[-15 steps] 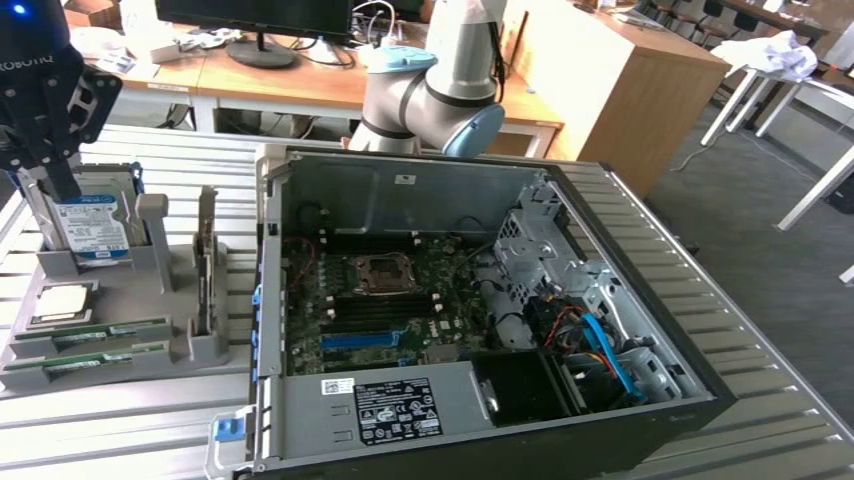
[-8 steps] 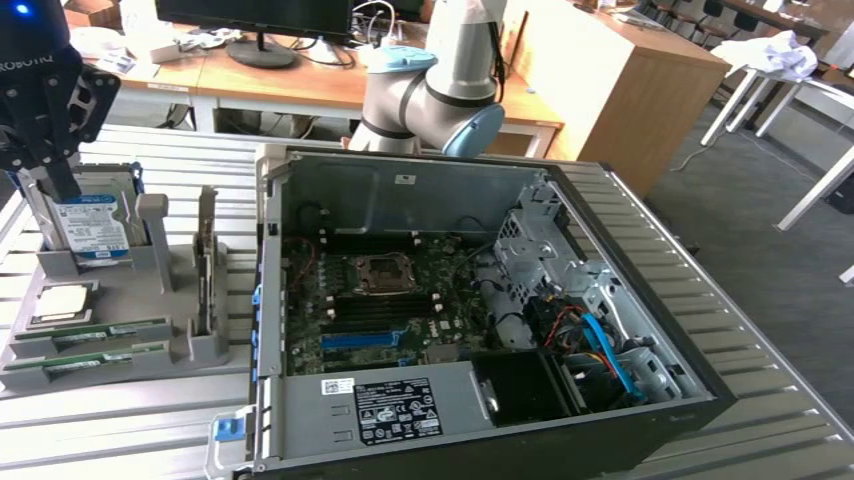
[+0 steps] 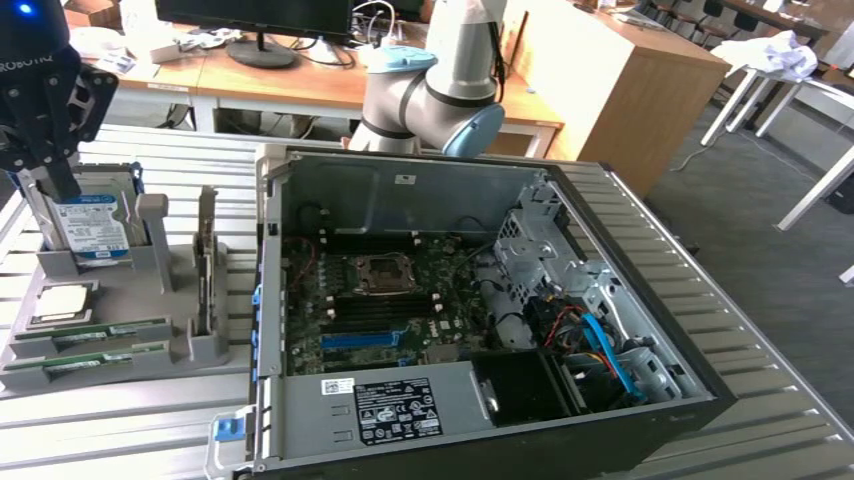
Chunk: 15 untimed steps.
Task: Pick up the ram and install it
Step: 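Pick up the ram and move it above insertion slot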
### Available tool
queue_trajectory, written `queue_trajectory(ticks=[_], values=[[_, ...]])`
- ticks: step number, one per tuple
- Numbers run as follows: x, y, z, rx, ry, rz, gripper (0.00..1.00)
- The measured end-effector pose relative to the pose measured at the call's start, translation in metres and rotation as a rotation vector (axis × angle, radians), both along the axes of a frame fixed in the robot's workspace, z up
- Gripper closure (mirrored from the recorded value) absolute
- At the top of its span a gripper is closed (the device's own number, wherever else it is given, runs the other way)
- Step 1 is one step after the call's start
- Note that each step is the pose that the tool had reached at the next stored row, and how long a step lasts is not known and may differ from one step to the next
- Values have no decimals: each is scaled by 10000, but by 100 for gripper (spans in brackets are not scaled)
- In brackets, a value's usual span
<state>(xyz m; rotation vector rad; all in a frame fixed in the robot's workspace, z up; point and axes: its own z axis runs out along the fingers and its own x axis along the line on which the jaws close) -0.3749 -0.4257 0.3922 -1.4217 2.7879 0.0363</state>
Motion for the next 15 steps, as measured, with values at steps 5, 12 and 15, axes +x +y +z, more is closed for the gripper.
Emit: queue_trajectory(ticks=[5, 12, 15], values=[[0, 0, 0, -1, 0, 265, 90], [0, 0, 0, -2, 0, 629, 90], [0, 0, 0, -2, 0, 786, 90]])
